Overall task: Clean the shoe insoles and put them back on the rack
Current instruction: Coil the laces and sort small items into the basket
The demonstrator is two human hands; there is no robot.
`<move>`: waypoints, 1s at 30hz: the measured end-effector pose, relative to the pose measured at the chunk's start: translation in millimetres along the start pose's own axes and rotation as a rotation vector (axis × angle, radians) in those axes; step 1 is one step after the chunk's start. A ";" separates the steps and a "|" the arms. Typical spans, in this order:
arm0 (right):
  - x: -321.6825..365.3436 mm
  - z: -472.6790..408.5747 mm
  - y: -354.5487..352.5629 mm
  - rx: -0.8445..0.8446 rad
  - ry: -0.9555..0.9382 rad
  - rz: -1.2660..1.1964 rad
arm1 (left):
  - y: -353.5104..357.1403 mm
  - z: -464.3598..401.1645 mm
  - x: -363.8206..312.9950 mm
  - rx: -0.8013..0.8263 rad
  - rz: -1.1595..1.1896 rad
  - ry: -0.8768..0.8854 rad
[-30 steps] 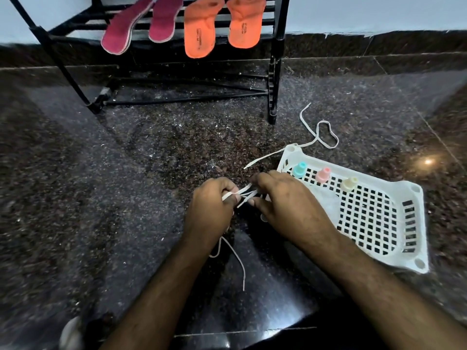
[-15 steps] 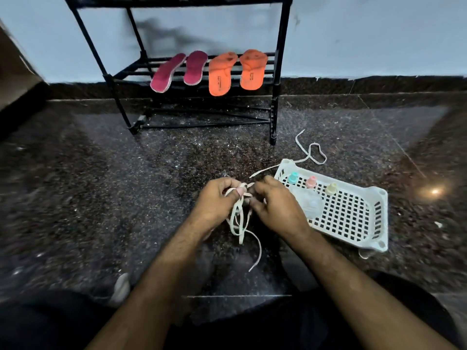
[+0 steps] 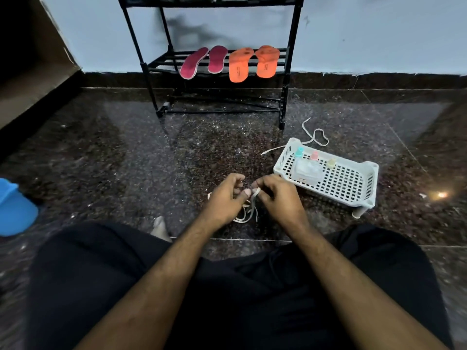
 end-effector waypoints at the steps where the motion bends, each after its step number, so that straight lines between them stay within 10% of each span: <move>1: 7.8 3.8 3.4 0.019 -0.046 0.000 | 2.9 4.1 -3.2 0.013 0.006 -0.004; 5: 12.0 12.1 3.0 0.004 -0.082 -0.024 | 8.4 7.0 7.7 0.055 -0.174 -0.024; 11: -6.4 10.6 -6.6 -0.065 0.087 -0.261 | 31.0 12.8 2.8 0.241 0.312 -0.096; 22: -12.7 3.1 -14.4 -0.165 0.155 -0.604 | -46.0 1.2 4.3 -0.488 -0.213 0.010; 30: -15.9 0.5 8.2 -0.013 0.311 -0.881 | -50.0 3.0 73.1 -0.654 0.414 -0.464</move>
Point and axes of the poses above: each hand's wrist, its own z-axis away from the middle knuckle, its own y-axis out of the palm, x = y × z, the point moved 10 cm from there along -z, towards the middle knuckle, and after that the axes turned 8 degrees about -z, right-handed, at the moved point
